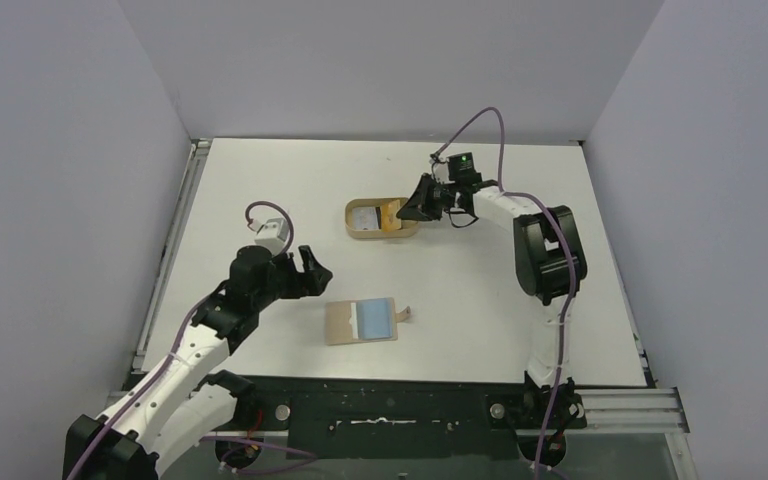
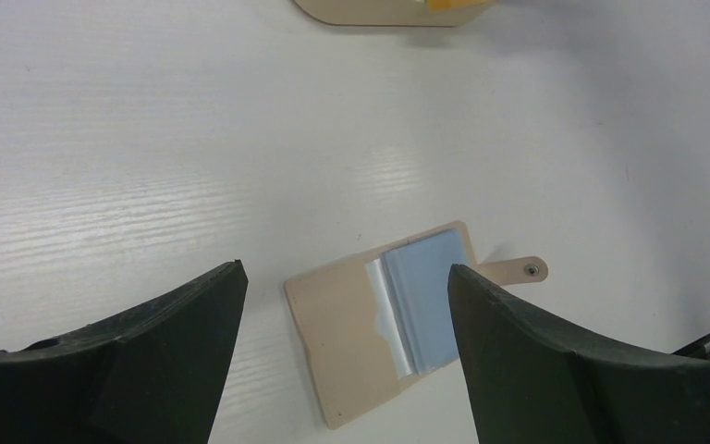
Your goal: Take the credit cards out of the card holder
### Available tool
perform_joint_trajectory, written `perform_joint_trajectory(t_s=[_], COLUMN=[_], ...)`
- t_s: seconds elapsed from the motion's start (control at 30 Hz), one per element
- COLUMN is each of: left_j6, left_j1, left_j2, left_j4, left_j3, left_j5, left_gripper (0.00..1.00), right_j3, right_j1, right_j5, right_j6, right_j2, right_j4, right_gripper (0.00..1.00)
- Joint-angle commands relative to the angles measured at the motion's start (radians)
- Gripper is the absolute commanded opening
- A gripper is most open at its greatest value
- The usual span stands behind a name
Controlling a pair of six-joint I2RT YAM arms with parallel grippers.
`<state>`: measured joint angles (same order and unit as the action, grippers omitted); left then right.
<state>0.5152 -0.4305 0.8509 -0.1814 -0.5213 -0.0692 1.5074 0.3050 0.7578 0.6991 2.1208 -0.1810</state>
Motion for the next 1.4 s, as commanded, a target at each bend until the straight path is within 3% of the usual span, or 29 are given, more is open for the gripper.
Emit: perform_joint_trajectory(t_s=[0.0, 0.67, 0.8, 0.97, 1.37], left_j6=[-0.010, 0.026, 0.032, 0.032, 0.037], left_j1=[0.013, 0.032, 0.035, 0.038, 0.045], left_j2=[-0.041, -0.107, -0.106, -0.106, -0.105], left_j4=[0.047, 0.019, 0.020, 0.016, 0.015], left_j3=[0.006, 0.047, 0.049, 0.050, 0.050], left_j5=[-0.020, -0.013, -0.013, -0.013, -0.002], left_gripper=[0.78, 0.78, 0.78, 0.78, 0.78], right_j3=[0.046, 0.114, 0.110, 0.120, 0.199], right_j1=[-0.019, -0.050, -0.052, -0.052, -0.050], right_j5=[0.013, 0.028, 0.028, 0.021, -0.063], right_j6=[-0.023, -0.027, -0.031, -0.035, -0.131], right_j2=[0.024, 0.078, 0.077, 0.060, -0.017], right_j4=[0.020, -0.004, -0.011, -0.025, -0.195], right_gripper=[0.00, 0.00, 0.15, 0.22, 0.27])
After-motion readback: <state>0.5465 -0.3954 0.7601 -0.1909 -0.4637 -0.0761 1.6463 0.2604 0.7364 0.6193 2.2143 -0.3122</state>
